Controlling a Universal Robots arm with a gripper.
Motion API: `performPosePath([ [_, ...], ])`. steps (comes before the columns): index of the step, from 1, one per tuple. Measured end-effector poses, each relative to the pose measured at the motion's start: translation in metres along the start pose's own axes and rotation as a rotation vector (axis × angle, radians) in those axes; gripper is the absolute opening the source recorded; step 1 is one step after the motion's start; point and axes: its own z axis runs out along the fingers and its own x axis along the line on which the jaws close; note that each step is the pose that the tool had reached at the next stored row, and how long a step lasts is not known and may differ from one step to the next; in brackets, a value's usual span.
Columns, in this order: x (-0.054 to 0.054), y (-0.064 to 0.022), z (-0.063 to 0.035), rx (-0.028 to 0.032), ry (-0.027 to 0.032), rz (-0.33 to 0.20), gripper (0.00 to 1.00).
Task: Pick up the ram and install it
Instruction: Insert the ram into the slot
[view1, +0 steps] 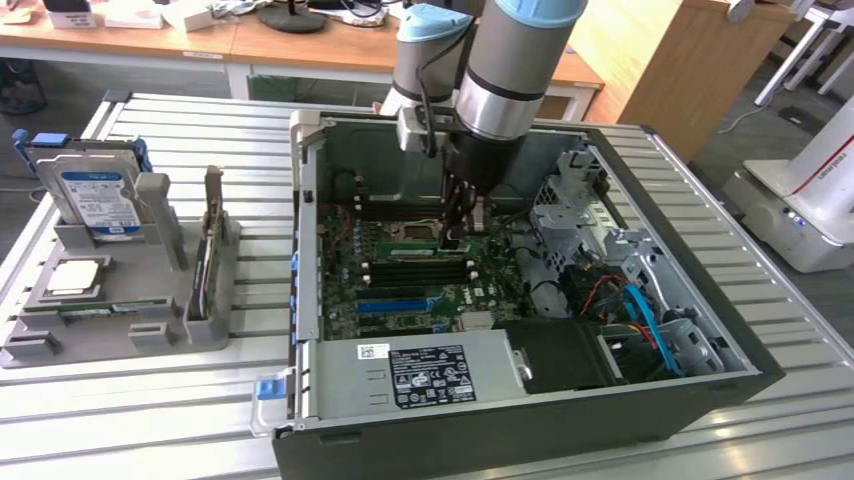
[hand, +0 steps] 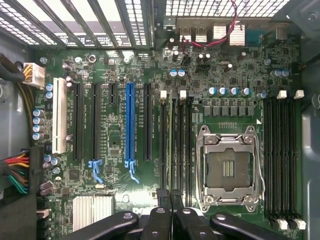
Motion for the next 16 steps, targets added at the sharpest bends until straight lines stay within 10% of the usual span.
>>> performPosePath([
  [16,0.0001,-0.0003,0.0095,0.0030,0.0002,0.000,0.12],
])
